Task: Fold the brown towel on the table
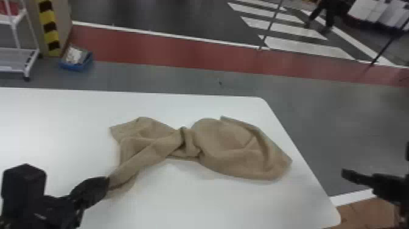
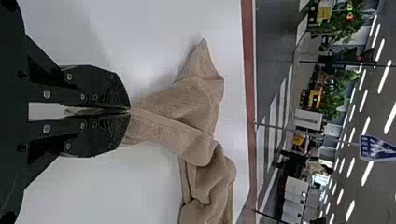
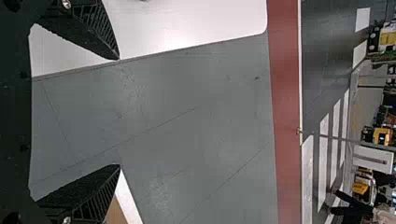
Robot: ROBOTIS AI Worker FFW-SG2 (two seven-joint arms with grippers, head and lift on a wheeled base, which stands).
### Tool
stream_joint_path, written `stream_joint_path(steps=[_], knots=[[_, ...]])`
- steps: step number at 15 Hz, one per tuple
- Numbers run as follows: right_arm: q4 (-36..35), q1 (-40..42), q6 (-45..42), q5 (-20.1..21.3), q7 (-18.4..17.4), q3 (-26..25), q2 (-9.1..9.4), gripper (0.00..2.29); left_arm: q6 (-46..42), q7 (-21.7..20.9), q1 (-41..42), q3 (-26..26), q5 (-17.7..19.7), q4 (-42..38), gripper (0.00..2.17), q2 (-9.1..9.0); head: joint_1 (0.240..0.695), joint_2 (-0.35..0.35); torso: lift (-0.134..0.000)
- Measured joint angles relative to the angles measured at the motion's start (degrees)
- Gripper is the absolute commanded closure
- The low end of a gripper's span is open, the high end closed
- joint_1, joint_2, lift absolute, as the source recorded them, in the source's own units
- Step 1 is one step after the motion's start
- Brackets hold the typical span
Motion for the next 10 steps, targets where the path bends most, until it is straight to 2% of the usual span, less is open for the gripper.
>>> stream_joint_path(steps=[4,7,10], knots=[[0.25,0.0,-0.46,-0.64,-0.1,0.01,-0.18,0.05,0.56,-2.29,1.21,6.42,1.08,-8.17,2.14,0.0,0.695,-0.35,-0.124],[0.91,-0.31,-0.49,-0.86,-0.1,0.76,-0.45,0.05,3.66,-2.38,0.52,14.3,5.38,-13.59,2.14,0.0,0.695,-0.35,-0.124],[1.45,-0.8,-0.35,-0.64,-0.1,2.36,-0.63,0.05,6.12,-2.65,-0.11,19.9,8.43,-16.87,2.14,0.0,0.695,-0.35,-0.124]])
